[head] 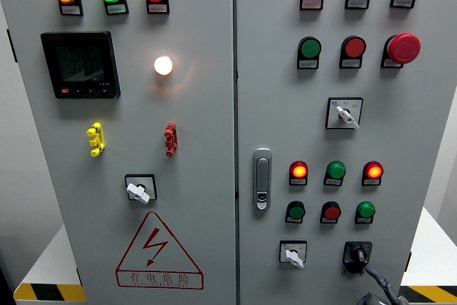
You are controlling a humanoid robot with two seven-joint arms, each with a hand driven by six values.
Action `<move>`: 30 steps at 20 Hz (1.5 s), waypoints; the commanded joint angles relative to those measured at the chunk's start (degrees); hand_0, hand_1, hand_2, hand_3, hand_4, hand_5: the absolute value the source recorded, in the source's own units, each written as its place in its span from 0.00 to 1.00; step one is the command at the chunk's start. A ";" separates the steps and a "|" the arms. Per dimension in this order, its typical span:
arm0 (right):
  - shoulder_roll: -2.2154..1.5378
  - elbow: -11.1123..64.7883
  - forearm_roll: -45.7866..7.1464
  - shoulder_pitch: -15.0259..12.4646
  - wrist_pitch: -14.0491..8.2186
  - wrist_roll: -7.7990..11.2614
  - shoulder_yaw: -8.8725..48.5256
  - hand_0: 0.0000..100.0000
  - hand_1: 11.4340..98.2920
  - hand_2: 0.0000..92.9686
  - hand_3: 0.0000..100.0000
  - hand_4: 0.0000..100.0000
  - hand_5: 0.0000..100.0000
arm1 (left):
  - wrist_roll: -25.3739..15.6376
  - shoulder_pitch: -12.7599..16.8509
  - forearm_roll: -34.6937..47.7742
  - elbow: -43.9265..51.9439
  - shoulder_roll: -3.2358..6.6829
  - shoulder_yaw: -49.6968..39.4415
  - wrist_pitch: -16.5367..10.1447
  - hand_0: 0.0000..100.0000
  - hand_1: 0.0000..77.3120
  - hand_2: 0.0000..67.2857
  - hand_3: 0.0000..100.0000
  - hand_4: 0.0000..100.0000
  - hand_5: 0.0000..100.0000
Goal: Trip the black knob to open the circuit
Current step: 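Raise the right hand up toward the black rotary knob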
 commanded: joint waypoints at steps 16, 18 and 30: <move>0.01 -0.24 -0.03 1.25 0.26 -0.89 -3.18 1.00 0.67 0.00 0.79 0.86 1.00 | 0.00 0.00 0.00 0.00 0.00 0.00 0.00 0.00 0.00 0.29 0.26 0.10 0.09; 0.01 -0.15 -0.03 1.25 0.26 -0.89 -3.18 1.00 0.67 0.00 0.79 0.86 1.00 | 0.00 0.00 0.00 0.00 0.00 0.00 0.00 0.00 0.00 0.29 0.26 0.10 0.09; 0.10 0.29 -0.03 1.34 0.34 -0.98 -3.97 1.00 0.66 0.00 0.80 0.86 1.00 | 0.00 0.00 0.00 0.00 0.00 0.00 0.00 0.00 0.00 0.29 0.26 0.10 0.09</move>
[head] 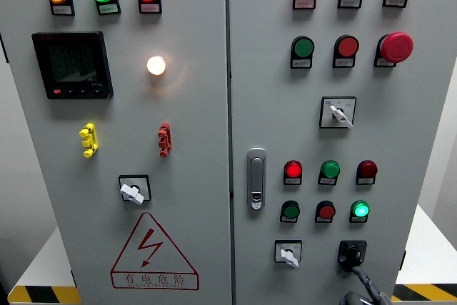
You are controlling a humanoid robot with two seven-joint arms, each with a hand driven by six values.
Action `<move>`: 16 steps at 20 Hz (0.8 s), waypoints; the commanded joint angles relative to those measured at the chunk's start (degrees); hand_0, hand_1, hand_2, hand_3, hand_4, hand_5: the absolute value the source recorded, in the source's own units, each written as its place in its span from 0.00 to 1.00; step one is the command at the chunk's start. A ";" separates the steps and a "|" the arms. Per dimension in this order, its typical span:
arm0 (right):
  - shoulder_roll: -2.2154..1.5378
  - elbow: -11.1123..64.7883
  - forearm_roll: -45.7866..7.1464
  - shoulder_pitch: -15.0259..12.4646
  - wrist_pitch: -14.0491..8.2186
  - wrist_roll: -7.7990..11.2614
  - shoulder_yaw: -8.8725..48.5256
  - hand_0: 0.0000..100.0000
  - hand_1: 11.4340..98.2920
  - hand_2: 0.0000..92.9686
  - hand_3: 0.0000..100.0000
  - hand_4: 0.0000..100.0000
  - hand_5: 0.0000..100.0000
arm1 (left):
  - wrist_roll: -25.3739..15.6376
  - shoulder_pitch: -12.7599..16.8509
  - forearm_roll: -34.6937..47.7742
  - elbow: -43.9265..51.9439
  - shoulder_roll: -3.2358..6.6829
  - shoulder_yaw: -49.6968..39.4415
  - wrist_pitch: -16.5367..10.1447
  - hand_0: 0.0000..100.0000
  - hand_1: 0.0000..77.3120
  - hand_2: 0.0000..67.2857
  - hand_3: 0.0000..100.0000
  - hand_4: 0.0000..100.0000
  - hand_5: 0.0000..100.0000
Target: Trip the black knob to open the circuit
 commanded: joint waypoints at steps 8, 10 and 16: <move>0.17 -0.66 0.00 -0.14 -0.08 0.00 1.22 1.00 0.66 0.00 0.80 0.86 1.00 | 0.00 -0.09 0.00 0.00 0.00 0.00 0.00 0.00 0.00 0.29 0.26 0.10 0.09; 0.17 -0.66 0.00 -0.14 0.01 0.00 1.92 1.00 0.66 0.00 0.80 0.86 1.00 | 0.00 0.00 0.00 0.00 0.00 0.00 0.00 0.00 0.00 0.29 0.26 0.10 0.09; 0.53 -0.75 0.00 -0.49 0.01 0.00 2.27 1.00 0.65 0.00 0.81 0.86 1.00 | 0.00 0.00 0.00 0.00 0.00 0.00 0.00 0.00 0.00 0.29 0.26 0.10 0.09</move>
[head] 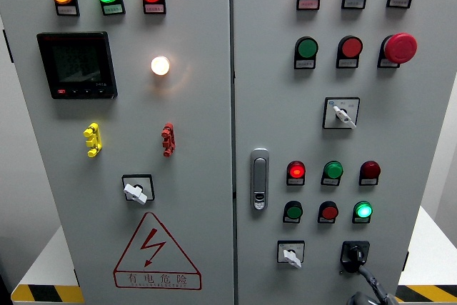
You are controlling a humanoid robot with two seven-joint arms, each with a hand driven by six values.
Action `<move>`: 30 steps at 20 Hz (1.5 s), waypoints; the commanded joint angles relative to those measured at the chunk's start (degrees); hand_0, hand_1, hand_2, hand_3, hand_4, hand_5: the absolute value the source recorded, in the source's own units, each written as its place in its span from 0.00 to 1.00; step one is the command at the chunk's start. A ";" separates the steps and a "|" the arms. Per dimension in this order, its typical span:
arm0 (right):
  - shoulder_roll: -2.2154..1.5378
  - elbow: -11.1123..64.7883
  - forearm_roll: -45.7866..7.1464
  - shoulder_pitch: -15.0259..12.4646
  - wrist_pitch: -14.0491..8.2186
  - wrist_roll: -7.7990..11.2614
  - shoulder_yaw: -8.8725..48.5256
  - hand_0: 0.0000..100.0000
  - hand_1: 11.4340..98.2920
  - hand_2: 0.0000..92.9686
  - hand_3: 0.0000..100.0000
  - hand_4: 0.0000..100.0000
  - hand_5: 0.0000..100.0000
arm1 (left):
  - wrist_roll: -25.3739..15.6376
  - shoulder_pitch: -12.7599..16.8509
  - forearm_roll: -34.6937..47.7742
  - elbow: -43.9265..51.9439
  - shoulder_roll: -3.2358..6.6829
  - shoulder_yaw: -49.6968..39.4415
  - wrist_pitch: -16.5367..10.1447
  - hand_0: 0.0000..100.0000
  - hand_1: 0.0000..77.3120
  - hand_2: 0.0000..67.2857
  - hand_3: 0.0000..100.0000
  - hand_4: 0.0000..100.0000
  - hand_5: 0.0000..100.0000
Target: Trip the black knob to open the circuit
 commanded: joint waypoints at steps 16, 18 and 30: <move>0.06 9.65 -2.54 -10.03 0.10 0.26 -0.69 1.00 0.42 0.00 0.30 0.20 0.45 | 0.00 0.00 0.00 0.00 0.00 0.00 0.00 0.00 0.00 0.29 0.26 0.10 0.09; -0.02 10.27 -4.92 -11.35 0.10 0.35 -0.69 1.00 0.41 0.00 0.25 0.16 0.38 | 0.00 0.00 0.00 0.00 0.00 0.00 0.00 0.00 0.00 0.29 0.26 0.10 0.09; -0.20 16.60 -6.95 -17.51 0.01 0.52 -0.34 1.00 0.36 0.01 0.16 0.10 0.25 | 0.00 0.00 0.00 0.00 0.00 0.00 0.00 0.00 0.00 0.29 0.26 0.10 0.09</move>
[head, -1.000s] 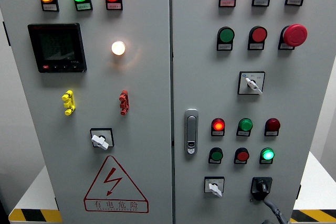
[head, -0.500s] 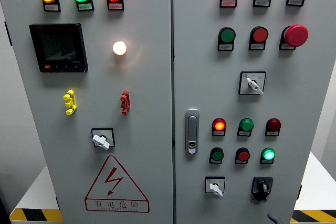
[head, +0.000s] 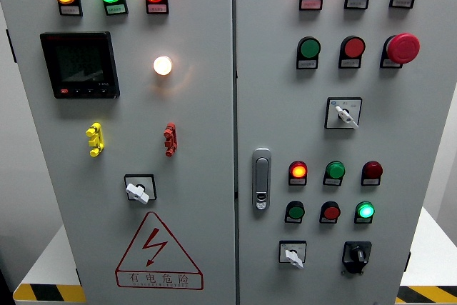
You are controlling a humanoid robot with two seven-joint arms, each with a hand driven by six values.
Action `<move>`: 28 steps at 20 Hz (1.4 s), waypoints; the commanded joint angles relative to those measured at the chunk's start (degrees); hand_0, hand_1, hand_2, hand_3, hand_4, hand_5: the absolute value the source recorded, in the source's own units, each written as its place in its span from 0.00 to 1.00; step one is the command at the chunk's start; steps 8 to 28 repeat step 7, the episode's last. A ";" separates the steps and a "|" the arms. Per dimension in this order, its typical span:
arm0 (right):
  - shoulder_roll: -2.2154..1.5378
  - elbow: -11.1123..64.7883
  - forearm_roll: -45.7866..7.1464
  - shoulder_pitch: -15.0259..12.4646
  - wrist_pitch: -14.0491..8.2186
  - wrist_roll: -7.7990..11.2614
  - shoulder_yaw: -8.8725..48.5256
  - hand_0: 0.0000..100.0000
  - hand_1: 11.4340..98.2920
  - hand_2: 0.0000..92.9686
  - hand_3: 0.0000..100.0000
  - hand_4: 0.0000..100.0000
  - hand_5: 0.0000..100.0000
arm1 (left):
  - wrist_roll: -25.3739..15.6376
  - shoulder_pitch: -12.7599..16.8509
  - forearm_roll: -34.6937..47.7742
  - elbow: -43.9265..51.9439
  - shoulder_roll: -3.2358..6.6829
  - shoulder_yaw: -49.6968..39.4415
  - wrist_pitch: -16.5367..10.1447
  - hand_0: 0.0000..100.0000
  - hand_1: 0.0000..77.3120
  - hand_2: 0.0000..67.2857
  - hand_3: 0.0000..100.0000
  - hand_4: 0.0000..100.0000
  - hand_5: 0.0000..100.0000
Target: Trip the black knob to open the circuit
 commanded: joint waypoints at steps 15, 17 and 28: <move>-0.02 1.75 -1.33 -1.40 -0.03 0.10 0.08 1.00 0.33 0.02 0.16 0.10 0.24 | 0.01 0.00 0.00 0.00 0.00 0.00 0.00 0.00 0.00 0.29 0.26 0.10 0.09; -0.02 1.75 -1.33 -1.40 -0.03 0.10 0.08 1.00 0.33 0.02 0.16 0.10 0.24 | 0.01 0.00 0.00 0.00 0.00 0.00 0.00 0.00 0.00 0.29 0.26 0.10 0.09; -0.02 1.75 -1.33 -1.40 -0.03 0.10 0.08 1.00 0.33 0.02 0.16 0.10 0.24 | 0.01 0.00 0.00 0.00 0.00 0.00 0.00 0.00 0.00 0.29 0.26 0.10 0.09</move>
